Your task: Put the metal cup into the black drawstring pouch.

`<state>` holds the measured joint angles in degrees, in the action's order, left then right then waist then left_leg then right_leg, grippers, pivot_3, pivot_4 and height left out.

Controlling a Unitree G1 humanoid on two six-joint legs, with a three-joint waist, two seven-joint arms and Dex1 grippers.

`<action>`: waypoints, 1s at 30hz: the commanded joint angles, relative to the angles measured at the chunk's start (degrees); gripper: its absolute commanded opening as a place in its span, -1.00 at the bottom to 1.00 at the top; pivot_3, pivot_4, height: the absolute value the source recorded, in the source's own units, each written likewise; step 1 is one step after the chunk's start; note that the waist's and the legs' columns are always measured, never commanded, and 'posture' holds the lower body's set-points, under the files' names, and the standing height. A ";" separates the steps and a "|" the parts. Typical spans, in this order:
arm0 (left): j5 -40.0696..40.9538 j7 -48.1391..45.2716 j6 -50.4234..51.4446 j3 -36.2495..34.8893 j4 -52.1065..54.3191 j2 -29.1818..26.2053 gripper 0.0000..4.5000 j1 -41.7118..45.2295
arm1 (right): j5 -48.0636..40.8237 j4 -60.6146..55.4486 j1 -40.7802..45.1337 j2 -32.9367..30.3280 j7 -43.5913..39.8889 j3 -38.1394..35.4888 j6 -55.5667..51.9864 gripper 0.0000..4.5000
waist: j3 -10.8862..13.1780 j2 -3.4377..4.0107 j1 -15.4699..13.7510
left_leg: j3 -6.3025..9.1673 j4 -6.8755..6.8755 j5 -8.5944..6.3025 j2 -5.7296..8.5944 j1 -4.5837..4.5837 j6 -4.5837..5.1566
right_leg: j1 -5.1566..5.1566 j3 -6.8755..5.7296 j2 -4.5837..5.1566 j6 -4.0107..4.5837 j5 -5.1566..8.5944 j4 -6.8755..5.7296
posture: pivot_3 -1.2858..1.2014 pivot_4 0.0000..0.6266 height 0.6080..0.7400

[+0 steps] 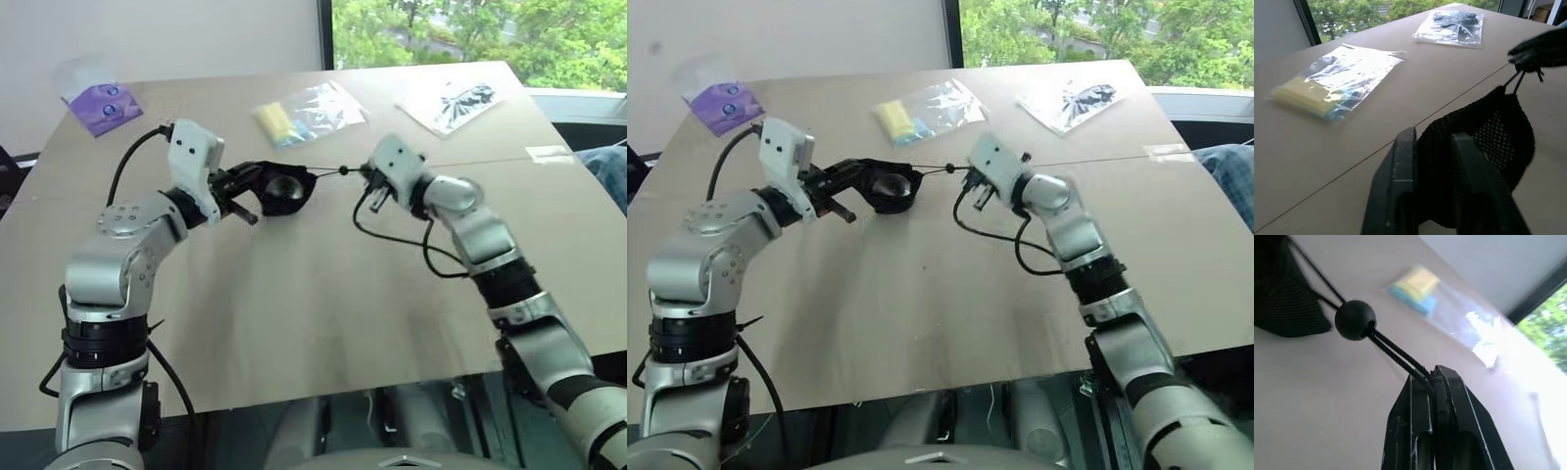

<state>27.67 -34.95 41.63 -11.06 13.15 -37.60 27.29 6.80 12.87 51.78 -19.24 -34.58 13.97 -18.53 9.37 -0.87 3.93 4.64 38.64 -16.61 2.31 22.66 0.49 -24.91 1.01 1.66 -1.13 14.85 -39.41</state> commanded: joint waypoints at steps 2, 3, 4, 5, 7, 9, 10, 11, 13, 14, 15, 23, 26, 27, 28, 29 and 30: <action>7.37 -1.41 3.80 -2.92 5.08 1.12 0.20 -0.04 | -0.95 -7.47 4.28 -0.36 -1.32 -1.45 -1.52 -1.00 | -0.01 -0.01 -0.05 | 0.00 0.03 0.00 -0.01 0.00 0.00 | 0.00 0.01 0.00 0.00 0.00 -0.02 | 0.03 -0.52 1.00; 9.29 -1.58 5.46 -2.64 5.83 1.43 0.41 0.90 | -1.33 -9.36 4.62 -0.44 -2.23 -1.17 -2.36 -1.00 | -0.01 -0.02 -0.19 | 0.00 0.04 0.00 -0.01 0.00 0.00 | 0.00 0.01 0.00 0.00 0.00 -0.02 | 0.03 -0.52 1.00; 10.53 -1.58 6.47 -2.16 6.43 1.59 0.54 1.91 | -1.56 -11.40 4.84 -0.72 -3.30 -0.83 -3.00 -1.00 | -0.01 -0.02 -0.27 | 0.00 0.08 -0.01 -0.01 0.00 0.01 | 0.01 0.01 0.00 0.00 0.00 -0.04 | 0.03 -0.52 1.00; 11.53 -1.54 7.22 -1.71 6.75 1.80 0.54 3.17 | -1.62 -12.77 4.97 -0.90 -3.99 -0.54 -3.44 -1.00 | -0.01 -0.02 -0.39 | 0.00 0.10 -0.01 0.00 0.02 0.01 | 0.01 0.01 0.01 0.00 0.00 -0.05 | 0.03 -0.52 1.00; 12.45 -1.24 8.01 -0.96 6.79 2.09 0.54 5.56 | -1.69 -14.43 5.14 -1.24 -4.77 -0.44 -4.38 -1.00 | -0.01 -0.02 -0.79 | 0.05 0.27 -0.01 0.00 0.18 0.02 | -0.03 -0.05 0.01 0.00 0.00 -0.08 | 0.03 -0.52 1.00; 12.75 -1.20 8.11 0.42 6.44 2.74 0.54 8.51 | -1.45 -15.79 5.42 -2.27 -5.73 -0.43 -4.71 -1.00 | -0.01 -0.02 -1.21 | 0.09 0.37 -0.02 0.01 0.19 0.04 | -0.01 -0.09 0.01 0.00 0.00 -0.12 | 0.03 -0.52 1.00; 12.86 -1.25 8.13 1.04 6.28 3.04 0.54 9.63 | -1.37 -16.33 5.51 -2.70 -6.05 -0.46 -4.90 -1.00 | -0.01 -0.02 -1.46 | 0.09 0.42 -0.02 0.02 0.19 0.04 | 0.00 -0.09 0.02 0.00 0.00 -0.18 | 0.03 -0.52 1.00; 12.86 -1.27 7.95 1.82 5.98 3.59 0.54 10.93 | -1.43 -17.03 5.55 -3.19 -6.50 -0.52 -5.17 -1.00 | -0.01 -0.02 -1.62 | 0.09 0.47 -0.03 0.03 0.18 0.04 | 0.01 -0.09 0.02 0.00 0.00 -0.21 | 0.03 -0.52 1.00; 12.72 -1.29 7.57 2.72 5.45 4.34 0.54 12.31 | -1.61 -17.85 5.48 -3.66 -6.90 -0.52 -5.65 -1.00 | -0.01 -0.02 -1.67 | 0.08 0.56 -0.02 0.05 0.14 0.04 | 0.04 -0.08 0.04 0.00 0.00 -0.33 | 0.03 -0.52 1.00; 12.65 -1.28 7.18 3.16 5.04 4.87 0.54 13.03 | -1.62 -18.27 5.40 -3.96 -7.13 -0.46 -5.85 -1.00 | -0.01 -0.02 -1.67 | 0.07 0.57 -0.02 0.05 0.13 0.04 | 0.04 -0.07 0.04 0.00 0.00 -0.34 | 0.03 -0.52 1.00; 12.16 -1.37 6.50 3.85 4.28 5.47 0.54 13.74 | -1.69 -18.86 5.24 -4.29 -7.43 -0.41 -6.20 -1.00 | -0.01 -0.02 -1.66 | 0.06 0.60 -0.02 0.05 0.12 0.04 | 0.04 -0.07 0.04 0.00 0.00 -0.39 | 0.03 -0.52 1.00; 7.90 -3.62 1.67 8.10 -0.76 6.98 0.54 16.67 | -1.92 -22.37 4.75 -5.18 -7.40 -0.67 -8.70 -1.00 | -0.01 -0.01 -1.53 | 0.03 0.62 -0.02 0.04 0.11 0.03 | 0.02 -0.04 0.02 0.00 0.00 -0.42 | 0.03 -0.52 1.00; 6.82 -3.89 0.46 8.46 -2.53 7.44 0.54 17.12 | -2.13 -23.54 4.71 -5.32 -7.32 -0.85 -9.66 -1.00 | -0.01 -0.01 -1.60 | 0.03 0.62 -0.02 0.04 0.11 0.03 | 0.02 -0.03 0.02 0.00 0.00 -0.41 | 0.03 -0.52 1.00; 6.49 -4.01 0.03 8.77 -3.15 7.87 0.54 17.51 | -2.16 -23.87 4.66 -5.43 -7.43 -0.77 -9.79 -1.00 | -0.01 -0.01 -1.60 | 0.03 0.63 -0.02 0.04 0.12 0.03 | 0.02 -0.03 0.02 0.00 0.00 -0.41 | 0.03 -0.52 1.00; 6.31 -4.08 -0.21 9.16 -3.67 8.51 0.54 18.03 | -2.26 -24.29 4.57 -5.45 -7.52 -0.69 -9.98 -1.00 | -0.01 -0.01 -1.64 | 0.03 0.62 -0.02 0.05 0.12 0.03 | 0.02 -0.04 0.02 0.00 0.00 -0.41 | 0.03 -0.52 1.00; 6.07 -4.11 -0.46 9.48 -4.16 9.08 0.54 18.48 | -2.32 -24.56 4.51 -5.45 -7.54 -0.57 -10.11 -1.00 | 0.00 -0.01 -1.68 | 0.04 0.63 -0.02 0.05 0.12 0.03 | 0.02 -0.04 0.03 0.00 0.00 -0.40 | 0.03 -0.52 1.00; 5.81 -4.02 -0.84 9.69 -4.78 9.87 0.54 18.95 | -2.37 -24.82 4.44 -5.43 -7.54 -0.40 -10.19 -1.00 | 0.00 -0.02 -1.70 | 0.04 0.63 -0.02 0.05 0.12 0.03 | 0.02 -0.04 0.03 0.00 0.00 -0.41 | 0.03 -0.52 1.00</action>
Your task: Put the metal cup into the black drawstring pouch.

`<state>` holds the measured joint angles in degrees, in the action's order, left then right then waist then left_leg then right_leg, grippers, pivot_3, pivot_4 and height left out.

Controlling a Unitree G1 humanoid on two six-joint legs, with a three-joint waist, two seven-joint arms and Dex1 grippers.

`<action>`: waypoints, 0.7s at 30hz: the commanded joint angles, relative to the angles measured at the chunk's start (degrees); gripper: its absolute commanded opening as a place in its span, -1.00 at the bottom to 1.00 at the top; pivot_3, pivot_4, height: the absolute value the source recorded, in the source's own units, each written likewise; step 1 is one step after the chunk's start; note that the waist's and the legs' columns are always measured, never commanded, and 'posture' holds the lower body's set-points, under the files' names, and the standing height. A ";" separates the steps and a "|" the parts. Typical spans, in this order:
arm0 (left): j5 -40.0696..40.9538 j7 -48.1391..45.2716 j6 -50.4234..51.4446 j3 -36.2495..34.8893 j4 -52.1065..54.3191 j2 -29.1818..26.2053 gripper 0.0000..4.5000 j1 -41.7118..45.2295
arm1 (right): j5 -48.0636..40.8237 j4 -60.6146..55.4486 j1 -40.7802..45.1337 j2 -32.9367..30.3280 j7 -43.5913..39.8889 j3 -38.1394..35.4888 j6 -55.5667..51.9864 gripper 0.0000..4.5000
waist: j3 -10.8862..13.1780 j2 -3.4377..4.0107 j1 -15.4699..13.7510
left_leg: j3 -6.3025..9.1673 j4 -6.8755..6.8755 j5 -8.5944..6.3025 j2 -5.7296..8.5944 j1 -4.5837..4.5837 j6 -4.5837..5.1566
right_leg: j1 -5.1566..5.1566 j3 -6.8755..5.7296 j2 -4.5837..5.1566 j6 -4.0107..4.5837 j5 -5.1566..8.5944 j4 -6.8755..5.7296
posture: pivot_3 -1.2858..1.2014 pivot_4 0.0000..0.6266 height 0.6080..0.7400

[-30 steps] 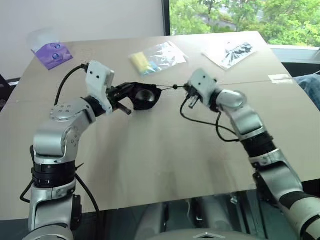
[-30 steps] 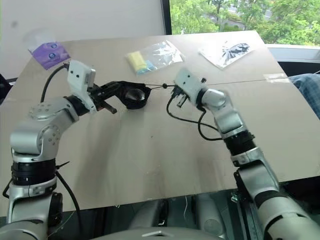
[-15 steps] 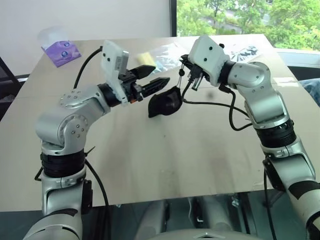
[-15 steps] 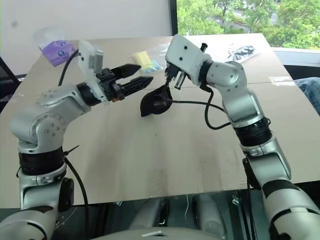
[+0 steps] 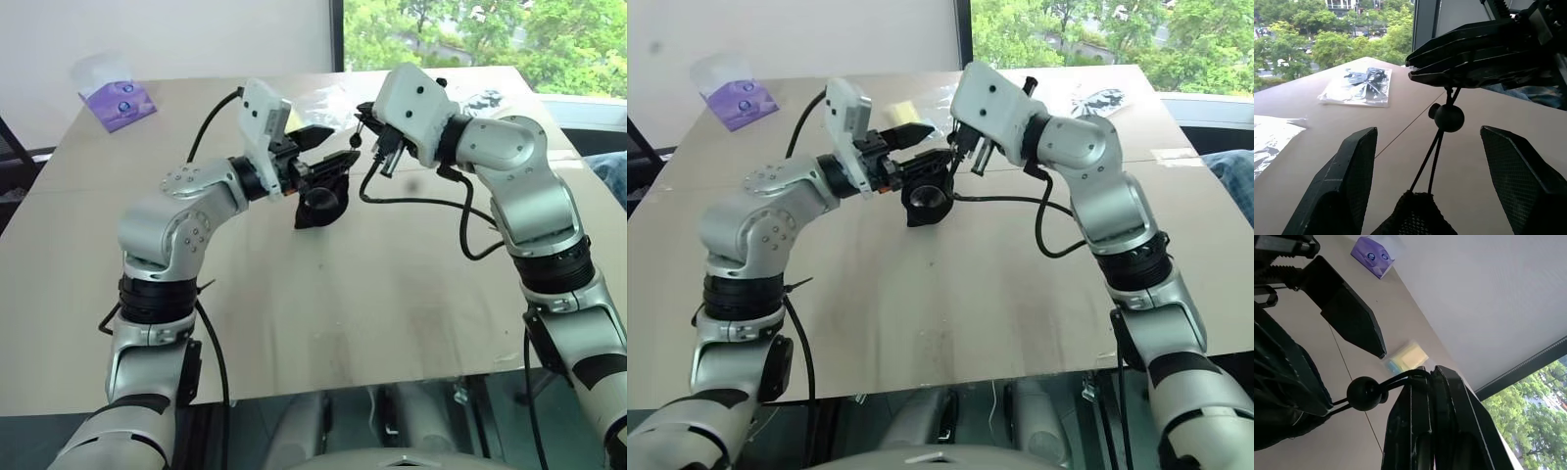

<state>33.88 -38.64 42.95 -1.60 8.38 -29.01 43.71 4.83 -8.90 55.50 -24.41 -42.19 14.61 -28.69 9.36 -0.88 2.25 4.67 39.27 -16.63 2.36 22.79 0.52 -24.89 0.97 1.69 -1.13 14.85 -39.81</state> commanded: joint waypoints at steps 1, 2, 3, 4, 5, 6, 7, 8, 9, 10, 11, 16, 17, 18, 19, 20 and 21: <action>-0.71 -0.25 -2.56 0.45 -0.49 2.03 0.54 2.88 | -0.49 -3.33 0.57 -0.24 0.05 -0.88 -0.12 -1.00 | 0.00 0.00 -0.08 | 0.00 0.00 0.00 0.00 0.00 0.00 | 0.00 0.00 0.00 0.00 0.00 0.00 | 0.03 -0.52 1.00; -1.10 -0.22 -2.92 0.66 -0.91 2.62 0.54 3.14 | -0.57 -3.47 0.44 -0.23 0.02 -0.72 -0.17 -1.00 | 0.00 0.00 -0.09 | 0.01 0.00 0.00 0.00 0.01 0.00 | 0.00 -0.01 0.00 0.00 0.00 0.00 | 0.03 -0.52 1.00; -1.40 -0.23 -3.21 0.82 -1.20 3.16 0.54 3.31 | -0.64 -3.67 0.29 -0.26 -0.04 -0.56 -0.21 -1.00 | 0.00 0.00 -0.09 | 0.00 0.00 0.00 0.00 0.01 0.00 | 0.00 -0.01 0.00 0.00 0.00 0.01 | 0.03 -0.52 1.00; -1.44 -0.47 -3.35 0.87 -1.29 3.58 0.54 3.36 | -0.74 -3.87 0.18 -0.28 -0.10 -0.46 -0.30 -1.00 | 0.00 0.00 -0.08 | 0.00 0.00 0.00 0.00 0.01 0.00 | 0.00 -0.01 0.01 0.00 0.00 0.01 | 0.03 -0.52 1.00; -1.47 -0.78 -3.49 0.95 -1.41 3.86 0.44 3.35 | -0.81 -3.95 0.12 -0.27 -0.11 -0.36 -0.35 -1.00 | 0.00 0.00 -0.06 | 0.00 0.00 0.00 0.01 0.01 0.00 | 0.00 -0.01 0.01 0.00 0.00 0.01 | 0.03 -0.52 1.00; -1.48 -1.02 -3.57 1.02 -1.50 4.02 0.31 3.31 | -0.85 -4.01 0.09 -0.28 -0.11 -0.28 -0.37 -1.00 | 0.00 0.00 0.05 | 0.00 0.00 0.00 0.01 0.01 0.00 | 0.00 0.00 0.01 0.00 0.00 0.01 | 0.03 -0.52 1.00; -1.53 -1.24 -3.73 1.12 -1.57 4.12 0.22 3.23 | -0.90 -4.09 0.09 -0.28 -0.11 -0.25 -0.44 -1.00 | 0.00 0.00 0.11 | -0.01 0.00 0.00 0.00 0.01 0.00 | 0.00 0.01 0.00 0.00 0.00 0.00 | 0.03 -0.52 1.00; -1.51 -1.45 -3.84 1.19 -1.64 4.23 0.02 3.19 | -0.93 -4.17 0.10 -0.30 -0.14 -0.23 -0.51 -1.00 | 0.00 0.00 0.13 | -0.01 0.00 0.00 0.00 0.01 0.00 | 0.00 0.01 0.00 0.00 0.00 0.00 | 0.03 -0.52 1.00; -1.55 -1.61 -3.94 1.23 -1.78 4.37 -0.20 3.23 | -0.94 -4.13 0.15 -0.33 -0.16 -0.22 -0.52 -1.00 | 0.00 0.00 0.14 | 0.00 0.00 0.00 0.00 0.01 0.00 | 0.00 0.01 0.00 0.00 0.00 -0.01 | 0.03 -0.52 1.00; -1.51 -1.70 -3.90 1.21 -1.91 4.61 -0.43 3.29 | -0.96 -4.13 0.17 -0.39 -0.23 -0.23 -0.50 -1.00 | 0.00 0.00 0.12 | 0.00 0.00 0.00 -0.01 0.01 0.00 | -0.01 0.01 -0.01 0.00 0.00 -0.01 | 0.03 -0.52 1.00; -1.56 -1.73 -3.92 1.20 -2.00 4.82 -0.60 3.34 | -1.04 -4.19 0.20 -0.39 -0.26 -0.27 -0.60 -1.00 | 0.00 0.00 0.08 | 0.00 -0.01 0.00 -0.01 0.01 0.00 | -0.01 0.00 -0.01 0.00 0.00 -0.01 | 0.03 -0.52 1.00; -2.86 -1.73 -4.23 1.74 -2.35 4.96 -0.89 2.22 | -2.37 -3.85 0.00 0.04 0.80 -2.53 -2.30 -1.00 | 0.00 0.00 0.02 | 0.00 0.00 0.00 0.00 0.01 0.00 | 0.00 0.00 0.00 0.00 0.00 0.01 | 0.03 -0.52 1.00; -3.76 -2.03 -4.44 2.30 -2.67 4.42 -0.89 1.37 | -3.30 -2.72 0.11 0.15 1.62 -4.43 -2.86 -1.00 | 0.00 0.00 0.04 | 0.01 0.00 0.00 0.00 0.01 0.00 | 0.00 0.00 0.00 0.00 0.00 0.00 | 0.03 -0.52 1.00; -5.18 -2.32 -5.12 3.08 -3.17 3.65 -0.89 0.31 | -4.25 -0.96 0.30 0.13 2.68 -6.75 -3.15 -1.00 | 0.00 0.00 0.06 | 0.00 0.00 0.00 0.00 0.01 0.00 | 0.00 0.01 0.00 0.00 0.00 0.00 | 0.03 -0.52 1.00; -6.77 -2.54 -6.04 3.84 -3.81 2.83 -0.89 -0.80 | -5.10 1.16 0.52 -0.09 3.86 -9.09 -3.31 -1.00 | 0.00 0.00 0.04 | 0.00 0.00 0.00 0.00 0.00 0.00 | 0.00 0.01 0.00 0.00 0.00 0.00 | 0.03 -0.52 1.00; -7.67 -2.37 -6.17 4.07 -4.37 2.27 -0.89 -1.81 | -5.39 3.70 0.56 -0.99 4.93 -11.24 -2.98 -1.00 | 0.00 0.00 0.01 | 0.00 -0.01 0.00 0.00 -0.01 0.00 | 0.00 0.01 0.00 0.00 0.00 -0.01 | 0.03 -0.52 1.00; -8.52 -2.19 -6.00 4.06 -5.25 1.41 -0.89 -3.13 | -5.65 7.61 0.56 -2.26 6.60 -14.10 -2.33 -1.00 | 0.00 0.00 -0.05 | 0.00 0.00 0.00 0.00 -0.01 0.00 | 0.02 0.00 0.00 0.00 0.00 0.00 | 0.03 -0.52 1.00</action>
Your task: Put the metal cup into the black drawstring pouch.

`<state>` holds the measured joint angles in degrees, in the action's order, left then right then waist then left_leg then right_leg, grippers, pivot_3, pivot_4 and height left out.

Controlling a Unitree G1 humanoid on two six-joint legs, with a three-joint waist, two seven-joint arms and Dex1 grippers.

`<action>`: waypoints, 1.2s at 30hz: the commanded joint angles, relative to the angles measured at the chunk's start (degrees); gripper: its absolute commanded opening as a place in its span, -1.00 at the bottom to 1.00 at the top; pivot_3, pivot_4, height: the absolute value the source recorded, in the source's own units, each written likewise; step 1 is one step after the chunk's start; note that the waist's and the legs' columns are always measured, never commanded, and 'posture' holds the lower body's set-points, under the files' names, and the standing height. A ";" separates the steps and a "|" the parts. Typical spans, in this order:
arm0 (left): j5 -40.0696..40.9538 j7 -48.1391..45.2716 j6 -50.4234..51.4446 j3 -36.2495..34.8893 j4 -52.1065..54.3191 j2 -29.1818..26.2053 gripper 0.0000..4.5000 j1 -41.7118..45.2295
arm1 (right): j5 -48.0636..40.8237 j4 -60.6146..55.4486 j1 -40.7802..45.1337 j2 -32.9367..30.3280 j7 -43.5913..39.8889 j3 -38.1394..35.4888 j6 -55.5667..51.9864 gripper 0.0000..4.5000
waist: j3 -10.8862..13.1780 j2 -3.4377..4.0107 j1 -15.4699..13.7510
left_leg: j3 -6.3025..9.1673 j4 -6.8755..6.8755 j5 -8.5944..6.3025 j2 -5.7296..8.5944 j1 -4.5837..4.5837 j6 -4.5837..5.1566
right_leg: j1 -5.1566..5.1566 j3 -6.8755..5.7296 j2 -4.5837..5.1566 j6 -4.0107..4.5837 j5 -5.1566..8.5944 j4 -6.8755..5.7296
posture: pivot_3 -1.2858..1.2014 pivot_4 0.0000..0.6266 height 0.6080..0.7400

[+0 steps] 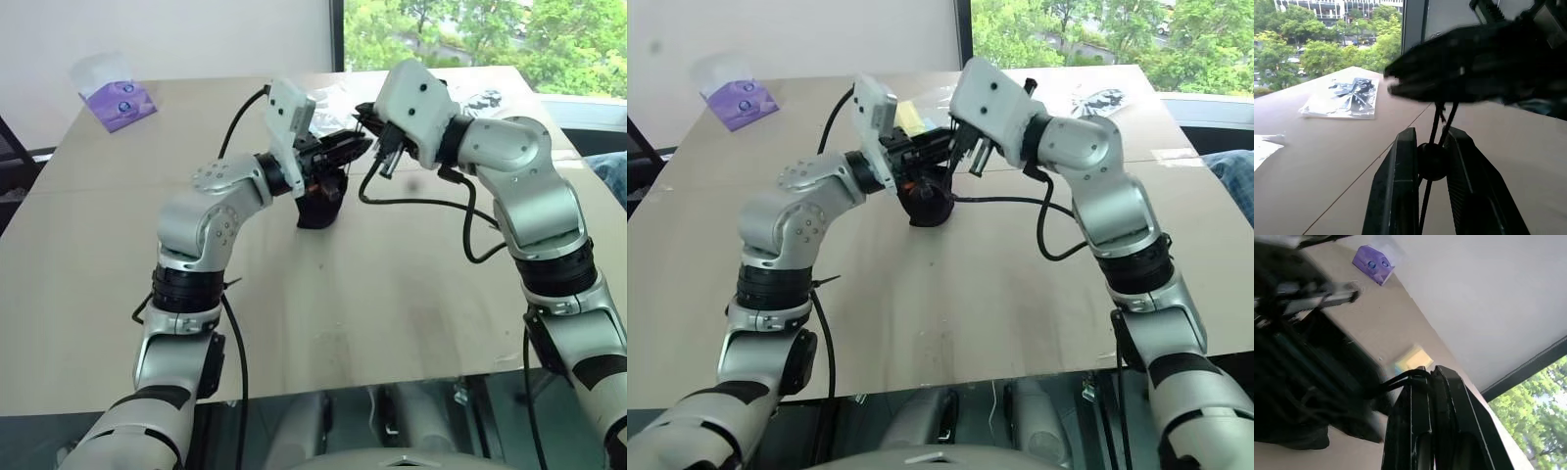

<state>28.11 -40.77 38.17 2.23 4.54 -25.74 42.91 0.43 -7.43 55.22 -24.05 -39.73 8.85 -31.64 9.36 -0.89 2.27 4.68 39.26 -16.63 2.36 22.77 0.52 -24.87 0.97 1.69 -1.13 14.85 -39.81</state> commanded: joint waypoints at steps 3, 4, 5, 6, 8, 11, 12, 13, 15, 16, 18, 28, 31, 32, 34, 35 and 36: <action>-5.24 -0.27 -0.79 0.86 -2.94 -4.53 -0.89 -5.82 | -1.70 15.14 0.28 -5.97 7.42 -13.54 2.12 -1.00 | 0.00 0.00 -0.35 | -0.01 0.00 0.00 0.02 0.00 0.00 | 0.00 0.00 0.02 0.00 0.00 0.02 | 0.03 -0.52 1.00; -6.44 -0.56 -1.33 1.34 -3.29 -5.67 -0.89 -7.33 | -1.84 18.22 -0.31 -7.25 8.14 -14.69 2.53 -1.00 | 0.00 0.00 -0.34 | -0.01 -0.01 0.00 0.03 0.02 0.01 | -0.01 0.00 0.02 0.00 0.00 0.03 | 0.03 -0.52 1.00; -7.57 -0.48 -1.76 1.74 -3.67 -6.63 -0.89 -8.64 | -1.67 20.90 -1.36 -8.72 8.42 -14.89 3.47 -1.00 | 0.01 0.01 -0.25 | 0.00 -0.03 0.00 0.02 0.02 0.01 | 0.00 -0.01 0.02 0.00 0.00 0.04 | 0.03 -0.52 1.00; -8.13 -0.34 -2.04 1.98 -3.74 -7.20 -0.89 -9.43 | -1.66 22.45 -2.06 -9.71 8.48 -14.75 4.22 -1.00 | 0.01 0.01 -0.23 | -0.04 -0.07 0.00 0.02 0.02 0.01 | -0.01 0.03 0.02 0.00 0.00 0.05 | 0.03 -0.52 1.00; -7.67 -0.20 -2.24 1.96 -3.12 -7.24 -0.89 -9.90 | -2.29 22.85 -4.02 -9.97 7.93 -13.83 5.83 -1.00 | 0.02 0.03 -0.12 | -0.06 -0.10 0.00 0.01 0.01 0.01 | -0.02 0.05 0.03 0.00 0.00 0.04 | 0.03 -0.52 1.00; -7.21 1.17 -2.88 1.65 -1.73 -6.30 -0.89 -9.89 | -4.17 20.14 -7.46 -8.96 6.25 -12.27 5.60 -1.00 | 0.02 0.03 0.17 | -0.13 -0.09 -0.01 -0.02 0.02 0.02 | -0.04 0.12 0.00 0.00 0.00 0.02 | 0.03 -0.52 1.00; -7.17 2.10 -3.71 1.46 -1.32 -5.43 -0.89 -9.76 | -4.92 18.97 -8.73 -8.39 5.81 -11.82 5.11 -1.00 | 0.02 0.03 0.15 | -0.12 -0.07 -0.01 -0.03 0.01 0.02 | -0.03 0.10 -0.01 0.00 0.00 -0.01 | 0.03 -0.52 1.00; -7.35 2.81 -5.79 1.29 -1.24 -4.31 -0.89 -9.81 | -5.40 17.98 -9.87 -7.92 5.55 -11.38 4.66 -1.00 | 0.02 0.03 0.07 | -0.12 -0.06 -0.01 -0.03 0.00 0.02 | -0.03 0.10 -0.01 0.00 0.00 -0.02 | 0.03 -0.52 1.00; -8.48 2.81 -8.62 2.45 -0.41 -3.80 -0.89 -10.22 | -7.51 15.22 -12.37 -6.94 3.97 -10.80 2.75 -1.00 | 0.01 0.02 -0.07 | -0.11 -0.04 -0.01 -0.03 -0.01 0.03 | 0.01 0.09 -0.01 0.00 0.00 -0.01 | 0.03 -0.52 1.00; -6.43 2.30 -7.31 1.62 0.55 -3.25 -0.89 -10.46 | -8.47 13.81 -13.54 -6.61 3.56 -10.82 2.11 -1.00 | 0.01 0.02 -0.13 | -0.11 -0.03 -0.01 -0.03 -0.01 0.03 | 0.01 0.09 -0.01 0.00 0.00 0.00 | 0.03 -0.52 1.00; -2.96 1.99 -5.55 -0.64 3.15 -2.56 -0.45 -11.31 | -10.66 10.93 -16.50 -6.78 2.17 -11.11 0.57 -0.74 | 0.01 0.02 -0.21 | -0.11 -0.03 -0.02 -0.03 -0.01 0.04 | 0.01 0.10 0.00 0.00 0.00 0.01 | 0.03 -0.52 1.00; 7.89 7.93 3.95 -16.12 20.25 -4.35 1.00 -23.01 | -14.85 -3.79 -37.73 -14.47 -0.23 -18.84 -2.68 0.97 | 0.01 0.03 -0.45 | -0.12 -0.05 -0.05 -0.07 0.00 0.09 | 0.02 0.10 0.00 0.00 0.00 0.04 | 0.03 -0.52 1.00; 6.79 13.02 3.17 -21.01 23.05 -2.74 1.00 -30.73 | -18.09 -11.20 -46.61 -16.08 -2.58 -22.27 -3.10 0.97 | -0.01 0.06 -0.44 | -0.15 -0.06 -0.05 -0.09 -0.11 0.10 | 0.10 0.14 -0.02 -0.01 0.01 0.04 | 0.03 -0.52 1.00; 4.90 13.75 0.06 -21.70 23.36 -2.13 1.00 -33.16 | -19.13 -12.91 -49.21 -15.38 -3.01 -24.04 -0.62 0.97 | -0.02 0.08 -0.50 | -0.15 -0.07 -0.06 -0.09 -0.18 0.12 | 0.18 0.14 -0.02 -0.01 0.01 0.05 | 0.03 -0.52 1.00; 3.22 12.97 -4.23 -22.72 23.89 -1.66 1.00 -37.71 | -22.70 -15.18 -52.73 -14.80 -4.93 -26.90 0.62 0.97 | -0.01 0.06 -0.76 | -0.15 -0.06 -0.09 -0.11 -0.31 0.16 | 0.33 0.13 -0.03 -0.01 0.01 0.08 | 0.03 -0.52 1.00; 3.06 12.38 -5.69 -23.40 24.05 -1.48 1.00 -39.99 | -24.33 -16.05 -54.24 -14.85 -5.58 -28.13 0.14 0.97 | -0.01 0.07 -0.85 | -0.16 -0.06 -0.13 -0.11 -0.37 0.22 | 0.40 0.13 -0.03 -0.01 0.01 0.08 | 0.03 -0.52 1.00; 3.97 12.24 -5.62 -24.26 24.14 -1.20 1.00 -41.88 | -25.18 -16.63 -55.53 -14.79 -6.03 -28.98 0.72 0.97 | 0.02 0.08 -1.14 | -0.18 -0.06 -0.13 -0.10 -0.47 0.23 | 0.51 0.14 -0.02 -0.01 0.01 0.08 | 0.03 -0.52 1.00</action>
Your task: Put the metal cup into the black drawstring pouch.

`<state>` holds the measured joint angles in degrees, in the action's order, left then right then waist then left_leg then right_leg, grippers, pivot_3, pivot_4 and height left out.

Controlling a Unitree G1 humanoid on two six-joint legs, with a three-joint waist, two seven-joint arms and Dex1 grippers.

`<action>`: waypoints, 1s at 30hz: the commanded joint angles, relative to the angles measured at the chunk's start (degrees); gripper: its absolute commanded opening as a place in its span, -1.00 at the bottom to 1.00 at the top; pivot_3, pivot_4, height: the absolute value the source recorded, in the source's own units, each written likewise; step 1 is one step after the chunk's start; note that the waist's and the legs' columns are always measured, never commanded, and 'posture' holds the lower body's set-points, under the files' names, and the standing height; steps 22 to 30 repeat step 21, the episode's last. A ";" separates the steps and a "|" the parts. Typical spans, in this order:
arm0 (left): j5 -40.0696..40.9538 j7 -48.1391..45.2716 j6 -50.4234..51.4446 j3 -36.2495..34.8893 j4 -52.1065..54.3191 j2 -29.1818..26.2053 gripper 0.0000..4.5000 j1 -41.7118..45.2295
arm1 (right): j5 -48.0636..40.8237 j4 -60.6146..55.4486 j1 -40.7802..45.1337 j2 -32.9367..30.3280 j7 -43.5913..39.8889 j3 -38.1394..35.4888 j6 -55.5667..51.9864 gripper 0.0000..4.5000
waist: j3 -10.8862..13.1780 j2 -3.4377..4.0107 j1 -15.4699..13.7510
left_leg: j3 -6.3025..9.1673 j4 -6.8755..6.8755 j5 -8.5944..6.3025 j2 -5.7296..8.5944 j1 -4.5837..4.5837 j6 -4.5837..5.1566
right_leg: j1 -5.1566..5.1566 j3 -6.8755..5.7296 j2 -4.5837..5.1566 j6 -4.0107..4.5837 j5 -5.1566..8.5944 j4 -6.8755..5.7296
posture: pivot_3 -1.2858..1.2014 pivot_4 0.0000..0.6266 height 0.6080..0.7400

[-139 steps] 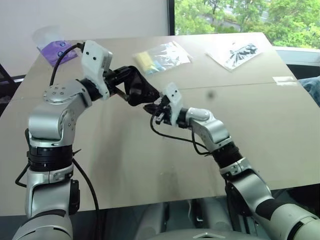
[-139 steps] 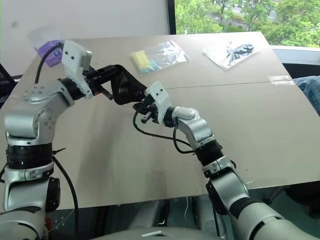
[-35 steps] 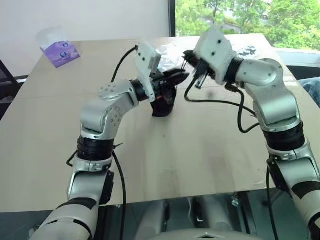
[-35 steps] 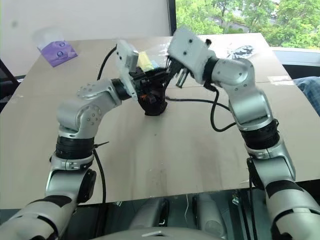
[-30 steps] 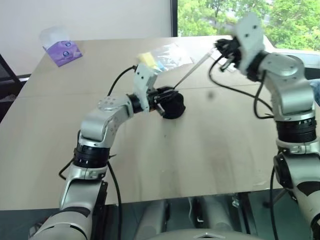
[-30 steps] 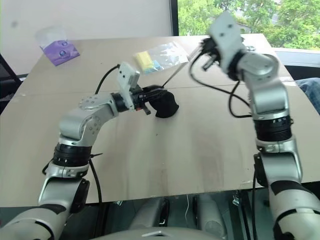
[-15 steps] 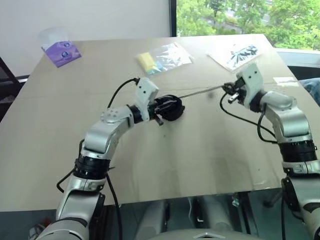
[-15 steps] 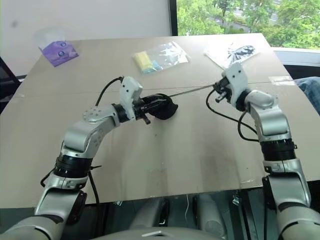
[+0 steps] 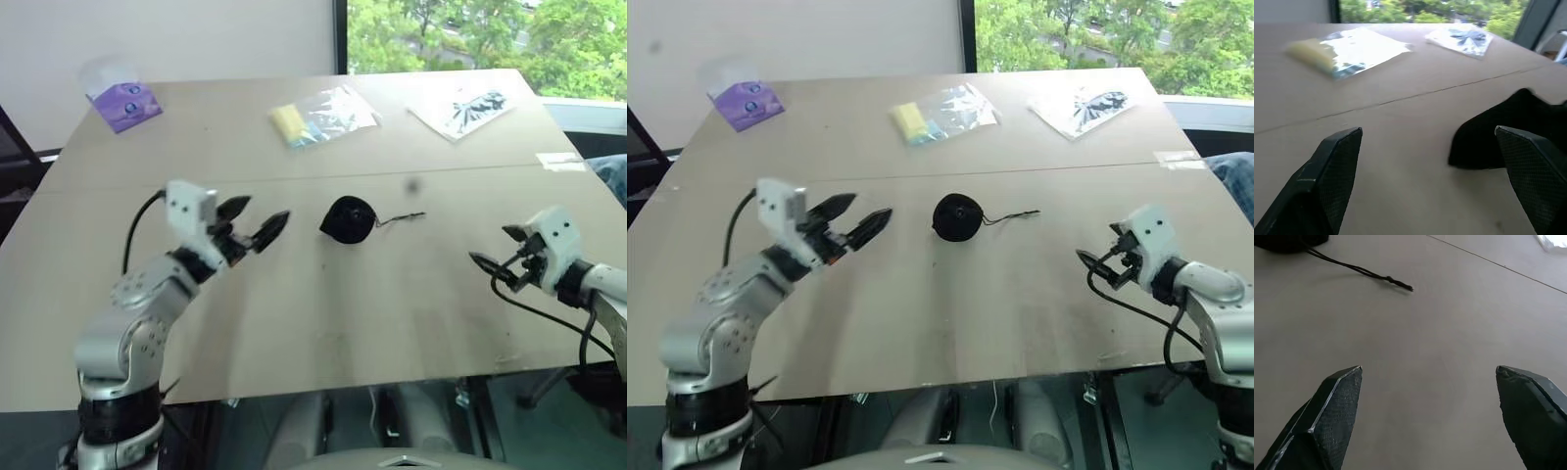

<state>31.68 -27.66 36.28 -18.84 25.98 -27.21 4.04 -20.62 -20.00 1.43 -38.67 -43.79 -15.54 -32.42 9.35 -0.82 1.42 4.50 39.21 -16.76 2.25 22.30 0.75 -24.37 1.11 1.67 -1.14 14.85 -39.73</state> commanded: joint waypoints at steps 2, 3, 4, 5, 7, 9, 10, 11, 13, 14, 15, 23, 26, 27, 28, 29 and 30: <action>2.27 -2.61 -4.82 -4.20 3.66 0.56 1.00 -6.76 | -4.56 -5.21 -4.76 -0.64 -3.21 -5.22 3.23 0.97 | 0.03 0.04 -0.74 | 0.02 -0.07 -0.17 -0.03 -0.60 0.26 | 0.67 -0.07 0.00 0.01 0.03 0.19 | 0.03 -0.52 1.00; 2.18 -3.05 -5.90 -4.66 4.02 0.76 1.00 -8.76 | -4.37 -5.91 -6.32 -1.05 -4.00 -5.19 4.23 0.97 | 0.03 0.04 -0.84 | 0.06 -0.08 -0.19 -0.07 -0.69 0.29 | 0.85 -0.15 -0.01 0.01 0.03 0.33 | 0.03 -0.52 1.00; 2.56 -3.20 -6.23 -5.28 4.70 1.08 1.00 -10.90 | -3.86 -6.53 -7.43 -1.09 -3.99 -5.27 5.39 0.97 | 0.03 0.04 -0.97 | 0.08 -0.08 -0.19 -0.08 -0.68 0.30 | 0.89 -0.18 -0.02 0.01 0.03 0.44 | 0.03 -0.52 1.00; 2.63 -3.42 -6.63 -5.58 5.36 1.14 1.00 -12.83 | -3.03 -6.87 -7.97 -0.90 -3.18 -5.40 6.59 0.97 | 0.02 0.05 -1.05 | 0.12 -0.08 -0.20 -0.10 -0.67 0.30 | 0.94 -0.22 -0.02 0.00 0.03 0.56 | 0.03 -0.52 1.00; 2.32 -3.93 -7.47 -5.70 6.47 0.89 1.00 -16.12 | -2.63 -7.34 -8.51 -0.61 -1.80 -5.59 7.24 0.97 | 0.02 0.06 -1.12 | 0.11 -0.08 -0.21 -0.12 -0.62 0.32 | 0.97 -0.22 -0.03 -0.01 0.02 0.74 | 0.03 -0.52 1.00; 2.91 -3.61 -7.32 -5.76 7.63 0.87 1.00 -17.95 | -3.11 -7.65 -9.19 -0.36 -1.48 -5.35 7.37 0.97 | 0.02 0.05 -1.24 | 0.10 -0.07 -0.20 -0.12 -0.59 0.31 | 0.97 -0.22 -0.03 -0.02 0.02 0.80 | 0.03 -0.52 1.00; 3.46 -3.29 -7.05 -5.76 8.21 0.96 1.00 -18.41 | -3.02 -7.57 -9.53 -0.13 -1.34 -5.08 7.99 0.97 | 0.02 0.06 -1.34 | 0.11 -0.07 -0.20 -0.12 -0.59 0.31 | 0.97 -0.22 -0.03 -0.01 0.02 0.81 | 0.03 -0.52 1.00; 3.88 -3.12 -6.79 -5.62 8.74 0.93 1.00 -18.72 | -2.79 -7.35 -9.86 0.09 -1.26 -4.76 8.71 0.97 | 0.02 0.05 -1.48 | 0.12 -0.07 -0.20 -0.14 -0.58 0.31 | 0.97 -0.24 -0.03 -0.01 0.02 0.81 | 0.03 -0.52 1.00; 4.41 -3.15 -6.55 -5.47 9.40 0.86 1.00 -19.75 | -2.23 -6.43 -10.34 0.55 -1.37 -3.86 10.35 0.97 | 0.02 0.06 -1.94 | 0.13 -0.08 -0.21 -0.18 -0.58 0.31 | 0.97 -0.27 -0.05 0.00 0.02 0.81 | 0.03 -0.52 1.00; 4.69 -2.95 -6.50 -5.63 9.67 0.99 1.00 -20.22 | -2.01 -5.95 -10.52 0.74 -1.38 -3.64 11.08 0.97 | 0.02 0.06 -2.09 | 0.13 -0.08 -0.21 -0.19 -0.58 0.31 | 0.97 -0.26 -0.06 0.00 0.02 0.81 | 0.03 -0.52 1.00; 4.98 -2.83 -6.45 -5.84 9.82 0.93 1.00 -20.54 | -1.99 -5.43 -10.48 0.88 -1.54 -3.44 11.58 0.97 | 0.01 0.07 -2.10 | 0.12 -0.08 -0.21 -0.19 -0.58 0.31 | 0.97 -0.26 -0.07 0.00 0.03 0.83 | 0.03 -0.52 1.00; 5.38 -2.08 -7.12 -6.18 10.54 0.72 1.00 -21.68 | -2.54 -3.65 -8.71 1.64 -0.63 -2.94 13.12 0.97 | 0.01 0.07 -2.14 | 0.11 -0.08 -0.22 -0.20 -0.58 0.32 | 0.97 -0.25 -0.08 0.00 0.03 0.85 | 0.03 -0.52 1.00; 5.38 -2.08 -7.12 -6.18 10.54 0.72 1.00 -21.68 | -2.54 -3.65 -8.71 1.64 -0.63 -2.94 13.12 0.97 | 0.01 0.07 -2.14 | 0.11 -0.08 -0.22 -0.20 -0.58 0.32 | 0.97 -0.25 -0.08 0.00 0.03 0.85 | 0.03 -0.52 1.00; 5.38 -2.08 -7.12 -6.18 10.54 0.72 1.00 -21.68 | -2.54 -3.65 -8.71 1.64 -0.63 -2.94 13.12 0.97 | 0.01 0.07 -2.14 | 0.11 -0.08 -0.22 -0.20 -0.58 0.32 | 0.97 -0.25 -0.08 0.00 0.03 0.85 | 0.03 -0.52 1.00; 5.38 -2.08 -7.12 -6.18 10.54 0.72 1.00 -21.68 | -2.54 -3.65 -8.71 1.64 -0.63 -2.94 13.12 0.97 | 0.01 0.07 -2.14 | 0.11 -0.08 -0.22 -0.20 -0.58 0.32 | 0.97 -0.25 -0.08 0.00 0.03 0.85 | 0.03 -0.52 1.00; 5.38 -2.08 -7.12 -6.18 10.54 0.72 1.00 -21.68 | -2.54 -3.65 -8.71 1.64 -0.63 -2.94 13.12 0.97 | 0.01 0.07 -2.14 | 0.11 -0.08 -0.22 -0.20 -0.58 0.32 | 0.97 -0.25 -0.08 0.00 0.03 0.85 | 0.03 -0.52 1.00; 5.38 -2.08 -7.12 -6.18 10.54 0.72 1.00 -21.68 | -2.54 -3.65 -8.71 1.64 -0.63 -2.94 13.12 0.97 | 0.01 0.07 -2.14 | 0.11 -0.08 -0.22 -0.20 -0.58 0.32 | 0.97 -0.25 -0.08 0.00 0.03 0.85 | 0.03 -0.52 1.00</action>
